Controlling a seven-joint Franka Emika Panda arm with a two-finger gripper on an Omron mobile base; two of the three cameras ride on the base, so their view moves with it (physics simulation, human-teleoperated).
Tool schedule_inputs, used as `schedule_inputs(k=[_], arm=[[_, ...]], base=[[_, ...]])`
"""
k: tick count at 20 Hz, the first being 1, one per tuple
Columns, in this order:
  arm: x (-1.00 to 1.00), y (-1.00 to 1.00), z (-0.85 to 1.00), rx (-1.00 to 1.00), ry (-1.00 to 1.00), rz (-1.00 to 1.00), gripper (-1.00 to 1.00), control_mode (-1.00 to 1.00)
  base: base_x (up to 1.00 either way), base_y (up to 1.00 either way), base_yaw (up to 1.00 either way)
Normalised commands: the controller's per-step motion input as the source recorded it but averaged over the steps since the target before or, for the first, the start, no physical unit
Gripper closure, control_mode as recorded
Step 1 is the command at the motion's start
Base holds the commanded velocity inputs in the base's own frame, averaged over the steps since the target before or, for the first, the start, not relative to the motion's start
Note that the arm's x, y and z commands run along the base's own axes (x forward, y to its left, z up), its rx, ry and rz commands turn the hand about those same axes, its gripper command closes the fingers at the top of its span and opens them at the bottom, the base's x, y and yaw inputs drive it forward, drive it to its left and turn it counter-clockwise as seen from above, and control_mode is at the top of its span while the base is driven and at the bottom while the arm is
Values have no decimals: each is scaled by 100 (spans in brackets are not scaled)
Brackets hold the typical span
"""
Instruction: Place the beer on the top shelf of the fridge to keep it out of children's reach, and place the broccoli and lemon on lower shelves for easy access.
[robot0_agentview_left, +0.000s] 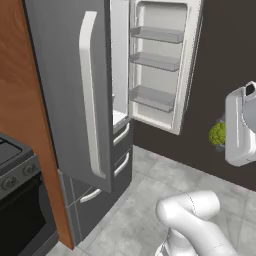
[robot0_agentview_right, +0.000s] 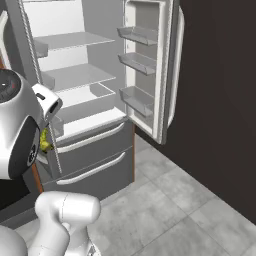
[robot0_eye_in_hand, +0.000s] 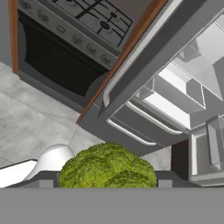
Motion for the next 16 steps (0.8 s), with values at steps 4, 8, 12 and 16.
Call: schedule_inputs(k=[4, 8, 12, 16], arm=[[0, 0, 0, 0, 0, 0, 100, 100], [0, 0, 0, 0, 0, 0, 100, 100], [0, 0, 0, 0, 0, 0, 100, 100], [0, 0, 0, 0, 0, 0, 100, 100]], base=[[57, -44, 54], [55, -22, 68], [49, -41, 77], [40, -56, 72]])
